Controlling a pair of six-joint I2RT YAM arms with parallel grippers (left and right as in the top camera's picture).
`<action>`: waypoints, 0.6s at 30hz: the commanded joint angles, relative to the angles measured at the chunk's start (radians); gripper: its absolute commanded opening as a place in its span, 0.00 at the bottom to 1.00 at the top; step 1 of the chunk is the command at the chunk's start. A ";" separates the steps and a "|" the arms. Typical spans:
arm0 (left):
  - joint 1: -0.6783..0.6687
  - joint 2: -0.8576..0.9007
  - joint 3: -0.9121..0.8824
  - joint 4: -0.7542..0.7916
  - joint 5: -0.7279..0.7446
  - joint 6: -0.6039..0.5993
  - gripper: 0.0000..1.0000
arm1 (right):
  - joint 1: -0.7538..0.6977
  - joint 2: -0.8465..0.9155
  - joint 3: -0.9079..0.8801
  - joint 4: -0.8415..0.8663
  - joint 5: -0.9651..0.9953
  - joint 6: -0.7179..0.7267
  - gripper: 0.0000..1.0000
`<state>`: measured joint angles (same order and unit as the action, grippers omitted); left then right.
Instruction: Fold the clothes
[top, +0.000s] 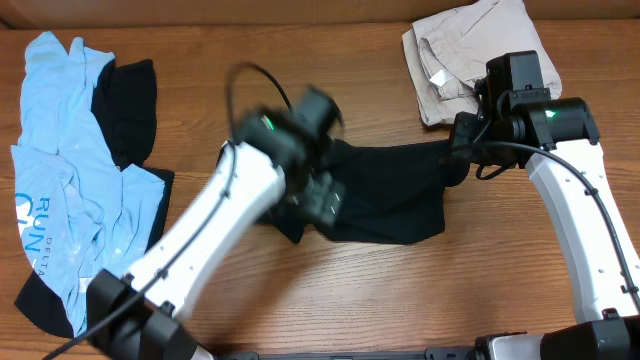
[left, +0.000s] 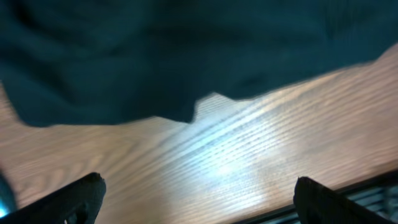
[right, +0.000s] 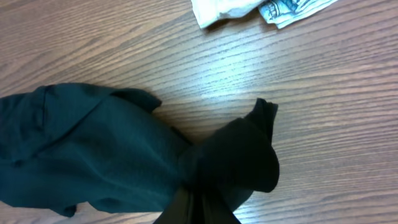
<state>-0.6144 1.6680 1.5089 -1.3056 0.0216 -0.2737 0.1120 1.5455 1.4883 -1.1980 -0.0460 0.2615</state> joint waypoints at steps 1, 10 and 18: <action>-0.085 -0.121 -0.211 0.110 -0.158 -0.182 1.00 | -0.003 -0.016 0.004 0.000 0.000 -0.004 0.04; -0.137 -0.157 -0.591 0.494 -0.246 -0.292 0.99 | -0.003 -0.016 0.004 -0.003 0.000 -0.004 0.04; -0.136 -0.157 -0.763 0.746 -0.285 -0.292 0.79 | -0.003 -0.016 0.004 -0.002 0.000 0.000 0.04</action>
<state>-0.7494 1.5177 0.7864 -0.6025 -0.2203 -0.5484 0.1120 1.5455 1.4883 -1.2045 -0.0452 0.2615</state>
